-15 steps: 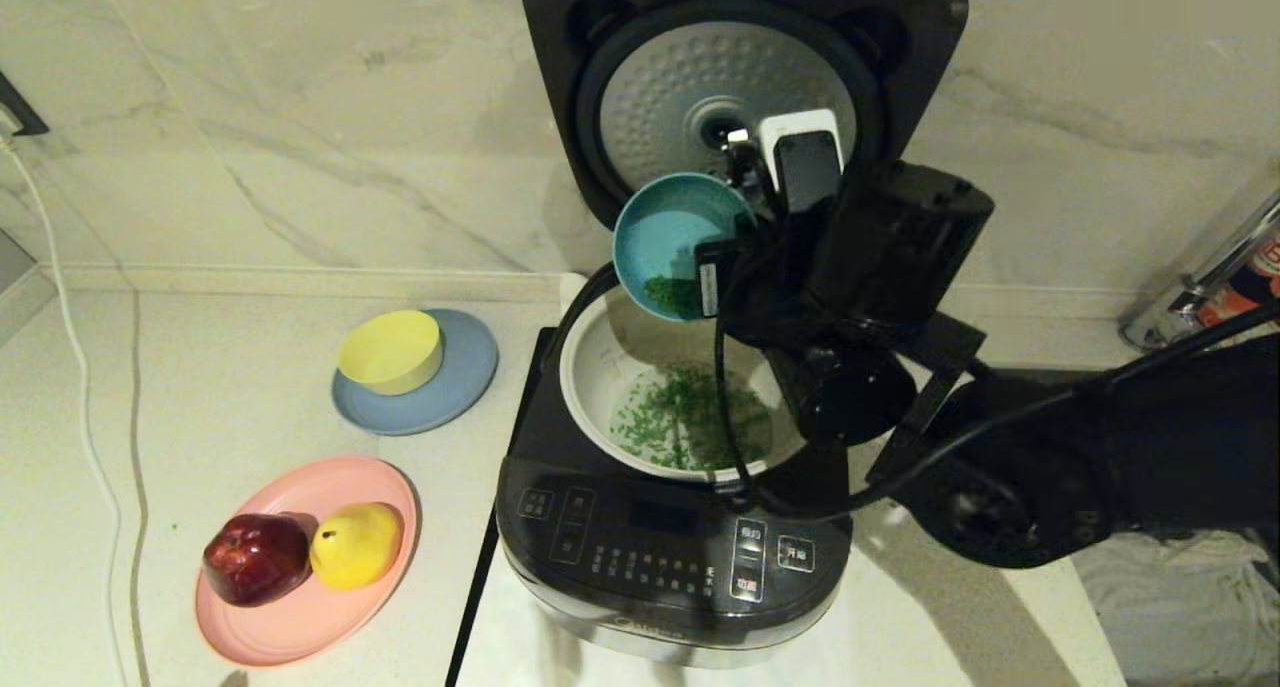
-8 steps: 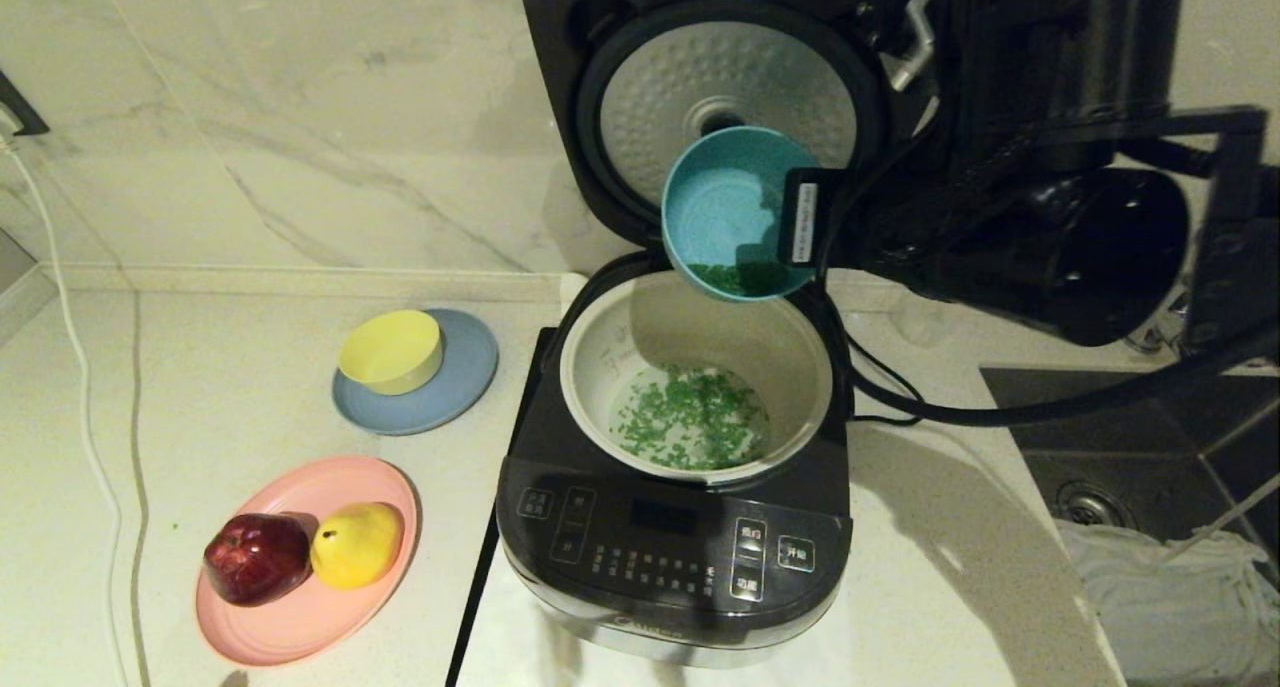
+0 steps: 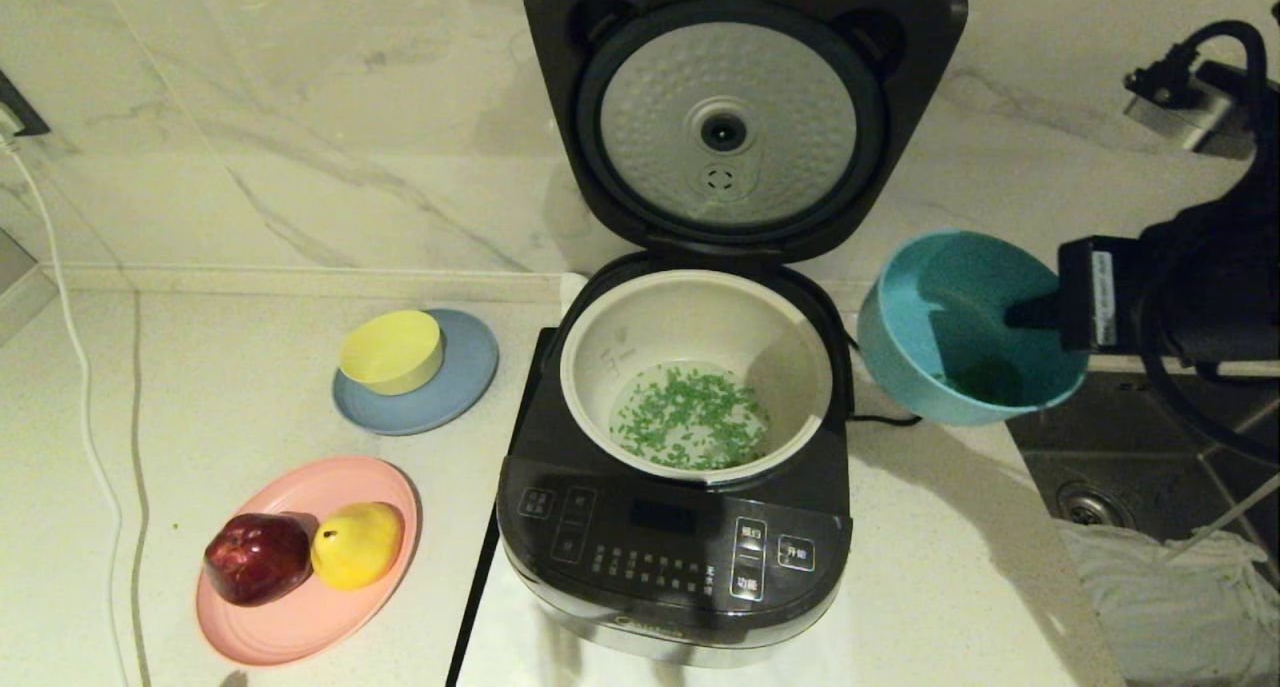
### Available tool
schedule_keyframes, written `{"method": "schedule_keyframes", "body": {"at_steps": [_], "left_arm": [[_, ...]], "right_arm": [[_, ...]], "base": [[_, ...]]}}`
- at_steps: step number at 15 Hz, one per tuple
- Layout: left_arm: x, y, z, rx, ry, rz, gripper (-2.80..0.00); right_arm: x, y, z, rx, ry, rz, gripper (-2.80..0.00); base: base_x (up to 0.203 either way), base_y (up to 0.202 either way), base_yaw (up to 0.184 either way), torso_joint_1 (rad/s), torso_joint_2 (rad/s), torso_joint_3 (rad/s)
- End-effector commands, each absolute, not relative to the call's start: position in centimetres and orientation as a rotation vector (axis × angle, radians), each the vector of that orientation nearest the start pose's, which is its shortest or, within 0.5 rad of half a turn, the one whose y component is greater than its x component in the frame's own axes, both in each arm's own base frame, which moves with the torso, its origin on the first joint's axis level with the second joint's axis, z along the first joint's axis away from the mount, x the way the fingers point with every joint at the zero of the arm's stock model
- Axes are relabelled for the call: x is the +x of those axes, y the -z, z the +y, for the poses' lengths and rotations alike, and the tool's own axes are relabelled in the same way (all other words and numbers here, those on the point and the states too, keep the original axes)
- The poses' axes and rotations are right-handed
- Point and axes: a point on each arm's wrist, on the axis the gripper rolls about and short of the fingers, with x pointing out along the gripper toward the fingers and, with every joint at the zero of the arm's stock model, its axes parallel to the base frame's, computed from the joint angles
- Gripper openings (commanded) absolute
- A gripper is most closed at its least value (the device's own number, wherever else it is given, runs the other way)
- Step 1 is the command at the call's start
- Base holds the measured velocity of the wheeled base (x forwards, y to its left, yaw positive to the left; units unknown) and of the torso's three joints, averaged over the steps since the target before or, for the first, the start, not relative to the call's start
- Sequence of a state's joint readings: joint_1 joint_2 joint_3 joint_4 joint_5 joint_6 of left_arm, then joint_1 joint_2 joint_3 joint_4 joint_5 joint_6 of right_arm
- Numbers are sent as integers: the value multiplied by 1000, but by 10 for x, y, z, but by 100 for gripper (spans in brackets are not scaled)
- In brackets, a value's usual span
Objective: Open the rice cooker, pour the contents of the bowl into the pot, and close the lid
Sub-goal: Fill a bowl with water from the tap
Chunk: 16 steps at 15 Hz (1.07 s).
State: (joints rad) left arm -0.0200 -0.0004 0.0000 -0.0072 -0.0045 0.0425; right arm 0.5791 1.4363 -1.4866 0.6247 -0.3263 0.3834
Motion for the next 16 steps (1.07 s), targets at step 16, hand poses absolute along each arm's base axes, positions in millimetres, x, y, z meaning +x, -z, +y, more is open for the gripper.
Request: {"method": "schedule_keyframes", "body": {"at_steps": [16], "left_arm": [[-22, -74, 0, 43, 25, -1, -280]], "right_arm": [[231, -206, -195, 640, 598, 728, -280]], "base": [[0, 0, 0, 0, 0, 0]]}}
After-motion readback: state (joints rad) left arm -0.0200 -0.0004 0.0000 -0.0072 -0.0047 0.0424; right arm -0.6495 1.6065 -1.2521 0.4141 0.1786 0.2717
